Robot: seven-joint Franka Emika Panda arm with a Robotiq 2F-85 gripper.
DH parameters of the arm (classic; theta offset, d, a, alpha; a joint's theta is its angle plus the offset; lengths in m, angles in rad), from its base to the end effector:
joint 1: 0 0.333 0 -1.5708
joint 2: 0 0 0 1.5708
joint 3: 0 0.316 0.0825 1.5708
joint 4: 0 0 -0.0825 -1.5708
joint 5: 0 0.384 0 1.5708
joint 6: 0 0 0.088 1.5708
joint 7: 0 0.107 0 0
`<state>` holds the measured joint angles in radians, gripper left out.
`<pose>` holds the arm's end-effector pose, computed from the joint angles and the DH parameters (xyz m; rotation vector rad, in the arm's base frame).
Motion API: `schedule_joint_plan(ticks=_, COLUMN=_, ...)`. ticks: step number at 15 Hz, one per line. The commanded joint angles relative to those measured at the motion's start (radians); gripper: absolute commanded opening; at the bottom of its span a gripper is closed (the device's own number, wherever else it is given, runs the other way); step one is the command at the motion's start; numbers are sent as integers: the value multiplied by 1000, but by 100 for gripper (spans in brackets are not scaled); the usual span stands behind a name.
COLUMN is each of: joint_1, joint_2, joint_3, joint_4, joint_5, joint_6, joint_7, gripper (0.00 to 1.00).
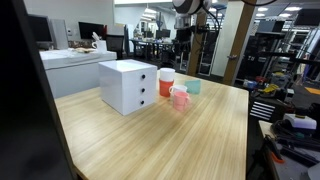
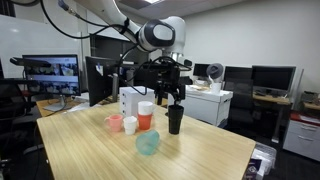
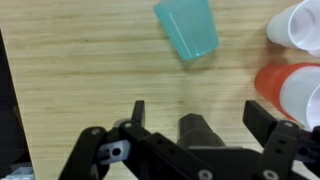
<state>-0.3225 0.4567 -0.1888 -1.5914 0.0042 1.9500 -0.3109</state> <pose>0.5912 -0.3136 0.3666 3.0858 -0.2893 -0.1777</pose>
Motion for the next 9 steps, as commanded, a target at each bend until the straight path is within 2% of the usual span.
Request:
schedule_joint_plan(ticks=1, joint_1=-8, joint_2=1, joint_3=23, joint_4=-42, joint_5=-14, joint_6=92, joint_7=-67, gripper=100)
schedule_joint_plan(ticks=5, joint_1=-15, joint_2=15, joint_3=39, joint_4=-54, joint_5=-8, joint_6=144, joint_7=-115, gripper=100)
schedule_joint_plan(ticks=9, joint_1=-22, joint_2=5, joint_3=36, joint_4=-87, joint_5=-26, joint_6=145, joint_7=-176, gripper=100)
